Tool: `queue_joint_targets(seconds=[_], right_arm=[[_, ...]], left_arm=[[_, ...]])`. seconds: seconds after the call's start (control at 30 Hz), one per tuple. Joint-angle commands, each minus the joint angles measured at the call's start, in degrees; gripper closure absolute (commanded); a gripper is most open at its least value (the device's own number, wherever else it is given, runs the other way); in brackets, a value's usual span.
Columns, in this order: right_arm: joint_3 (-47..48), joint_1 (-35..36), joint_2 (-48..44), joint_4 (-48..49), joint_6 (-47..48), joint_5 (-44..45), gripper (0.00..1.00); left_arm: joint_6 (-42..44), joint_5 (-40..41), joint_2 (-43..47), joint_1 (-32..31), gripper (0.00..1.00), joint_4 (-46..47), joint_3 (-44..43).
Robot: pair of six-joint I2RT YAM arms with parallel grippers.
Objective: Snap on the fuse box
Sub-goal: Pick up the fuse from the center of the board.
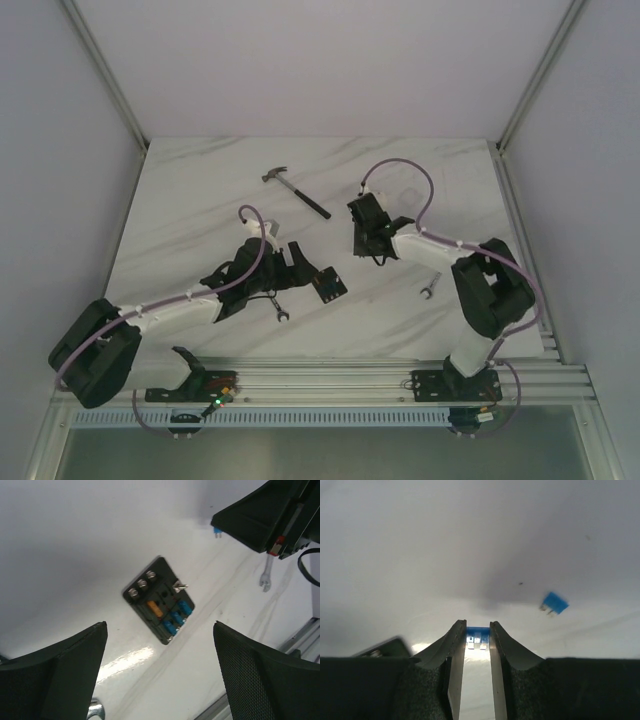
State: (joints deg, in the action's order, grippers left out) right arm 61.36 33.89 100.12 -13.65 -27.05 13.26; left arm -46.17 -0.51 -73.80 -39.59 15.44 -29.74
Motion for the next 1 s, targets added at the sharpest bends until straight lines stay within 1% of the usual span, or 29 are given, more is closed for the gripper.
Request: queue_joint_targets(seconds=[0.0, 0.2, 0.37, 0.53, 0.77, 0.97], right_arm=[[-1.6, 2.8, -6.3, 3.9, -3.9, -2.1, 0.81], [-2.6, 6.4, -11.3, 7.5, -8.2, -3.7, 0.82], [-3.3, 8.8, -14.9, 10.1, -10.9, -4.2, 0.83], [-3.8, 9.8, -16.2, 11.3, -12.7, -5.3, 0.83], [-5.6, 10.3, -18.1, 13.6, -15.0, -6.8, 0.84], [-6.5, 10.6, -18.6, 14.8, -15.9, -7.4, 0.85]], left_arm=[[2.4, 3.5, 2.9, -2.1, 0.06, 5.1, -0.3], [4.0, 5.8, 3.8, -4.9, 0.18, 16.1, 2.6], [5.9, 10.7, 3.4, -7.3, 0.29, 20.9, 3.0], [6.1, 14.5, 2.8, -8.2, 0.39, 22.6, 2.7], [5.6, 15.1, 0.5, -8.3, 0.52, 26.0, 2.4], [5.6, 14.6, -1.3, -8.5, 0.57, 26.6, 1.3]])
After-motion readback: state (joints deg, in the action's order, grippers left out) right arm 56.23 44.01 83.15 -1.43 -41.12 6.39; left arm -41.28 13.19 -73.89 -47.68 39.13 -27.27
